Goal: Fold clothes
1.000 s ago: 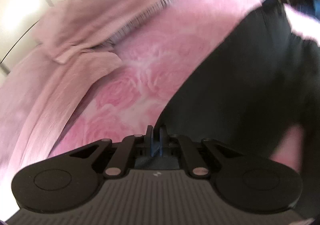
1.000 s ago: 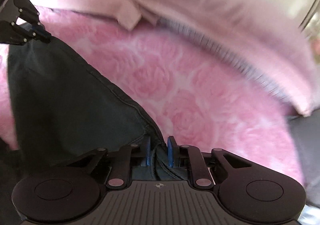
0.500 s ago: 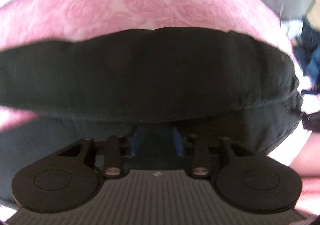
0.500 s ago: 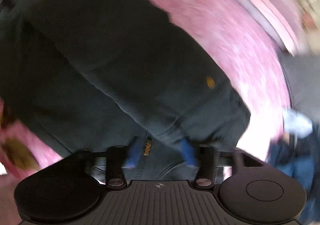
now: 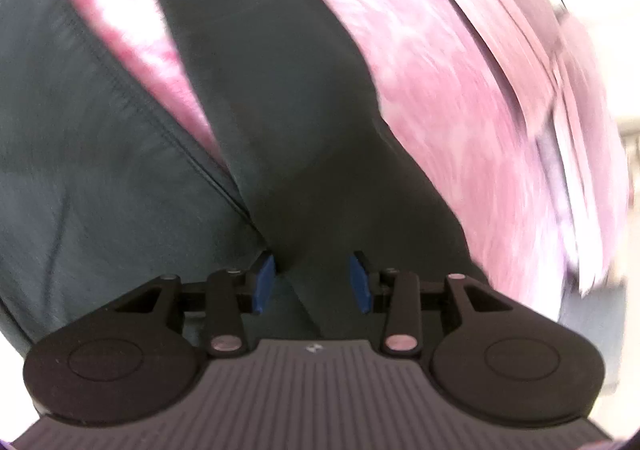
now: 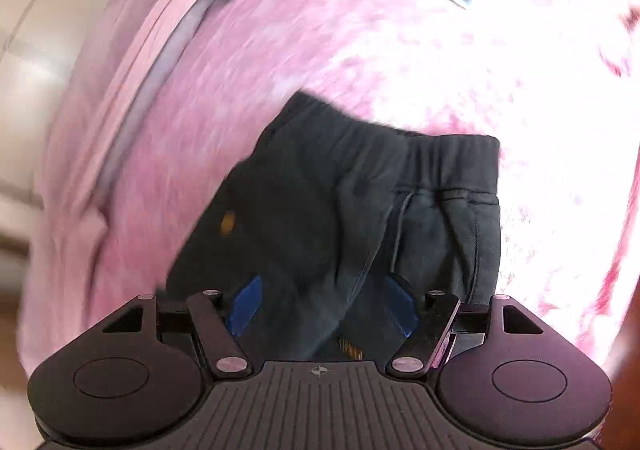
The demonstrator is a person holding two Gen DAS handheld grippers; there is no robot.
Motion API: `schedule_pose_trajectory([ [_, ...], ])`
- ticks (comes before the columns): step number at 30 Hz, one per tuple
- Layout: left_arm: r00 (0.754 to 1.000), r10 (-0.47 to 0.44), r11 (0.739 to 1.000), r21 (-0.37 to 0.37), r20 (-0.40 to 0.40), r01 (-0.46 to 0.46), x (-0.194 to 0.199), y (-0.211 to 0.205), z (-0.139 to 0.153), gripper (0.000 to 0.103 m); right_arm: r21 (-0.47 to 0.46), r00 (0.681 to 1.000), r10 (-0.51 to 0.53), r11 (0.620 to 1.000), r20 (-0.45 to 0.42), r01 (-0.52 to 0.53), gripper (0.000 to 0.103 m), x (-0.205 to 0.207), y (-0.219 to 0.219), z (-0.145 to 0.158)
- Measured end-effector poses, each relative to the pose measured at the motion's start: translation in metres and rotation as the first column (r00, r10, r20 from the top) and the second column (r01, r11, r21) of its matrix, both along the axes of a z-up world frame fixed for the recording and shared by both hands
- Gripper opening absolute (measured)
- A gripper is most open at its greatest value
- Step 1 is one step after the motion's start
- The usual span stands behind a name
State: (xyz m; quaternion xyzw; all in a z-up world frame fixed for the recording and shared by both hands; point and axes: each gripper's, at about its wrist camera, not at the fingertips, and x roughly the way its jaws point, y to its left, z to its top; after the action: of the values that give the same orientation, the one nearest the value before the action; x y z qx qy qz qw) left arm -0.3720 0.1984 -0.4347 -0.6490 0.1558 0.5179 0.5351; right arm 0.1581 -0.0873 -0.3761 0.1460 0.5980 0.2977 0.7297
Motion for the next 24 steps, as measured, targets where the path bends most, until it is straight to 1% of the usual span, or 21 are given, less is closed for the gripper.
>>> schedule_pose_trajectory([
  [2, 0.996, 0.086, 0.996, -0.010, 0.034, -0.086, -0.003, 0.002, -0.008, 0.036, 0.025, 0.999, -0.042, 0.999, -0.012, 0.042, 0.071, 0.010, -0.003, -0.009],
  [3, 0.993, 0.111, 0.994, -0.009, 0.044, -0.111, -0.003, 0.001, -0.009, 0.036, 0.035, 0.998, -0.056, 0.998, -0.014, 0.056, 0.071, 0.017, -0.004, -0.013],
  [4, 0.992, 0.116, 0.993, 0.002, 0.044, -0.116, -0.002, 0.001, -0.007, 0.036, 0.045, 0.997, -0.070, 0.996, -0.015, 0.070, 0.071, 0.023, -0.005, -0.016],
  [5, 0.992, 0.120, 0.993, 0.012, 0.044, -0.121, -0.001, 0.000, -0.006, 0.030, 0.054, 0.997, -0.082, 0.995, -0.018, 0.082, 0.071, 0.028, -0.005, -0.019],
  [6, 0.992, 0.121, 0.992, 0.023, 0.043, -0.122, 0.000, 0.000, -0.004, 0.022, 0.060, 0.996, -0.089, 0.994, -0.024, 0.091, 0.071, 0.032, -0.006, -0.021],
  [7, 0.993, 0.112, 0.993, 0.034, 0.038, -0.113, 0.001, 0.002, -0.004, 0.011, 0.065, 0.995, -0.097, 0.993, -0.031, 0.099, 0.071, 0.036, -0.006, -0.023],
  [10, 0.996, 0.085, 0.994, 0.065, 0.023, -0.087, 0.006, 0.006, -0.002, 0.013, 0.084, 0.994, -0.104, 0.991, -0.044, 0.107, 0.071, 0.048, -0.005, -0.033],
  [11, 0.997, 0.077, 0.994, 0.075, 0.018, -0.078, 0.007, 0.007, -0.001, 0.013, 0.090, 0.994, -0.098, 0.991, -0.044, 0.102, 0.067, 0.052, -0.005, -0.036],
  [12, 0.998, 0.068, 0.994, 0.085, 0.012, -0.069, 0.009, 0.009, 0.000, 0.013, 0.093, 0.995, -0.091, 0.991, -0.040, 0.095, 0.059, 0.055, -0.005, -0.036],
  [13, 0.998, 0.059, 0.994, 0.095, 0.007, -0.060, 0.010, 0.010, 0.000, 0.008, 0.085, 0.996, -0.082, 0.993, -0.033, 0.085, 0.049, 0.057, -0.004, -0.037],
  [14, 0.999, 0.051, 0.993, 0.105, 0.001, -0.050, 0.012, 0.011, 0.001, 0.003, 0.065, 0.997, -0.071, 0.995, -0.027, 0.073, 0.032, 0.060, -0.003, -0.037],
  [15, 0.999, 0.038, 0.992, 0.123, -0.008, -0.036, 0.014, 0.013, 0.004, 0.003, 0.046, 0.998, -0.056, 0.997, -0.019, 0.057, 0.030, 0.062, -0.003, -0.036],
  [17, 0.999, -0.008, 0.980, 0.199, -0.043, 0.016, 0.020, 0.013, 0.024, 0.002, 0.021, 0.999, 0.010, 1.000, 0.033, -0.011, 0.024, 0.060, -0.005, -0.026],
  [19, 0.997, -0.038, 0.959, 0.278, -0.068, 0.056, 0.019, 0.001, 0.054, 0.002, 0.013, 0.993, 0.078, 0.997, 0.092, -0.079, 0.022, 0.056, -0.005, -0.010],
  [21, 0.993, -0.066, 0.933, 0.348, -0.094, 0.095, 0.016, -0.012, 0.083, 0.002, 0.045, 0.987, 0.100, 0.993, 0.124, -0.106, 0.020, 0.054, -0.011, 0.009],
  [23, 0.988, -0.092, 0.917, 0.377, -0.123, 0.132, 0.007, -0.037, 0.104, 0.002, 0.101, 0.983, 0.102, 0.988, 0.155, -0.119, 0.020, 0.055, -0.022, 0.030],
  [24, 0.980, -0.117, 0.918, 0.359, -0.160, 0.168, 0.004, -0.050, 0.108, 0.002, 0.113, 0.980, 0.108, 0.985, 0.166, -0.127, 0.020, 0.057, -0.028, 0.036],
])
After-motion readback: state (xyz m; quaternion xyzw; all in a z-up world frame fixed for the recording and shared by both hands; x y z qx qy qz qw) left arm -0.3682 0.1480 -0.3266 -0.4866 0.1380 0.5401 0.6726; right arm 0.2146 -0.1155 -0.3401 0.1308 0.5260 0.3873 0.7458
